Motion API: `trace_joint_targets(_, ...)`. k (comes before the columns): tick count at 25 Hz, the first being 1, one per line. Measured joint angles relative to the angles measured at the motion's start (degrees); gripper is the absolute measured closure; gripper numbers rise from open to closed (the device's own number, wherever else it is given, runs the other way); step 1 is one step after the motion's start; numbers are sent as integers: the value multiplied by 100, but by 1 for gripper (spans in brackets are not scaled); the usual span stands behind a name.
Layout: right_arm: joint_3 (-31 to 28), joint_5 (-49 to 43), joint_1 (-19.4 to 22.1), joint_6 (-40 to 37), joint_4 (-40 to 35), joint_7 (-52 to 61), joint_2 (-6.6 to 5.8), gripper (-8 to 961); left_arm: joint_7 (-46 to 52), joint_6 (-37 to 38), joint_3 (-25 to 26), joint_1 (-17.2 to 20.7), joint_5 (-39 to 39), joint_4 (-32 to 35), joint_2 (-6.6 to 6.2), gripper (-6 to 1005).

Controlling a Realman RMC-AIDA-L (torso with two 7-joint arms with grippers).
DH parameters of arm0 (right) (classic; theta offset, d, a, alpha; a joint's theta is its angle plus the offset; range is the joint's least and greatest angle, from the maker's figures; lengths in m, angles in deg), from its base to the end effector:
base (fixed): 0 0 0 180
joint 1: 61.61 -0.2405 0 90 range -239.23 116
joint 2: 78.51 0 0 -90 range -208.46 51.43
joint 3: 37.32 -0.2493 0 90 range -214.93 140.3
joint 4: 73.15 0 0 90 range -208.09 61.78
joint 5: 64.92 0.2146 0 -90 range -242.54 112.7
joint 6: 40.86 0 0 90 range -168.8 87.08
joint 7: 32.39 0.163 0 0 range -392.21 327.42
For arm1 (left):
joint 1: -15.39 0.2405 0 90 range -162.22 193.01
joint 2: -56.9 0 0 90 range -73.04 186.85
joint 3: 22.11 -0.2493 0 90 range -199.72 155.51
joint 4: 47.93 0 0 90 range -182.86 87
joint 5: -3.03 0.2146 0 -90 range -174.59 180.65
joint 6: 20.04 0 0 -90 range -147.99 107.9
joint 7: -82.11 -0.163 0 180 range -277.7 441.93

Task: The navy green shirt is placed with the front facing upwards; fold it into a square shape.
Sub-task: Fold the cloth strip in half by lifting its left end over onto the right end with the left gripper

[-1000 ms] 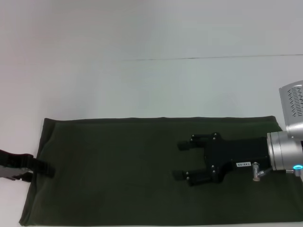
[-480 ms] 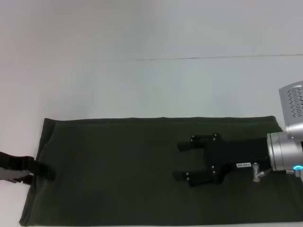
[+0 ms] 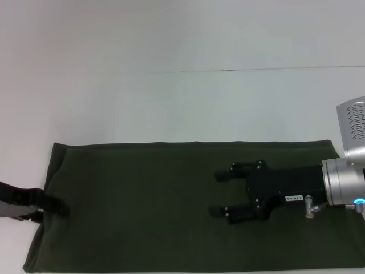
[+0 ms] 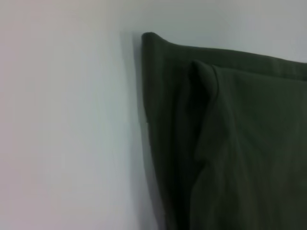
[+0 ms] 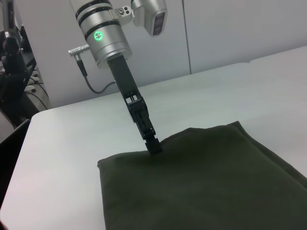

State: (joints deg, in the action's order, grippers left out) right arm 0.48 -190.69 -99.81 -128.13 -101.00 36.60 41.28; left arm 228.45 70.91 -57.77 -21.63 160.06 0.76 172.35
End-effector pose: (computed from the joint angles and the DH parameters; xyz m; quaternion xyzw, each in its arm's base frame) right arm 0.2369 0.3346 -0.0599 -0.9720 0.1355 0.1831 0.0577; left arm -0.3137 0.3451 0.0354 -0.7357 -0.6596 0.0513 0.1447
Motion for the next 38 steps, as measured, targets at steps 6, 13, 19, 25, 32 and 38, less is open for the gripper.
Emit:
trace_joint_targets(6, 0, 0, 7, -9, -4, 0, 0, 96, 0, 19, 7, -58, -6, -137, -3, 283)
trace_joint_targets(13, -1, 0, 6, -15, -13, 0, 0, 96, 1, 19, 16, -81, -7, -122, -6, 284)
trace_joint_targets(19, 0, 0, -1, -18, -17, 0, 0, 97, -2, 25, 15, -129, -23, -136, 1, 285)
trace_joint_targets(25, 0, 0, -11, -15, -20, 0, 0, 97, 1, 27, 15, -133, -86, -140, 5, 286)
trace_joint_targets(32, 0, 0, -12, -17, -20, 0, 0, 97, -9, 72, 8, -142, -181, -194, 13, 288)
trace_joint_targets(38, -1, 0, -12, -18, -24, 0, 0, 97, -20, 112, -10, -187, -310, -302, 15, 289)
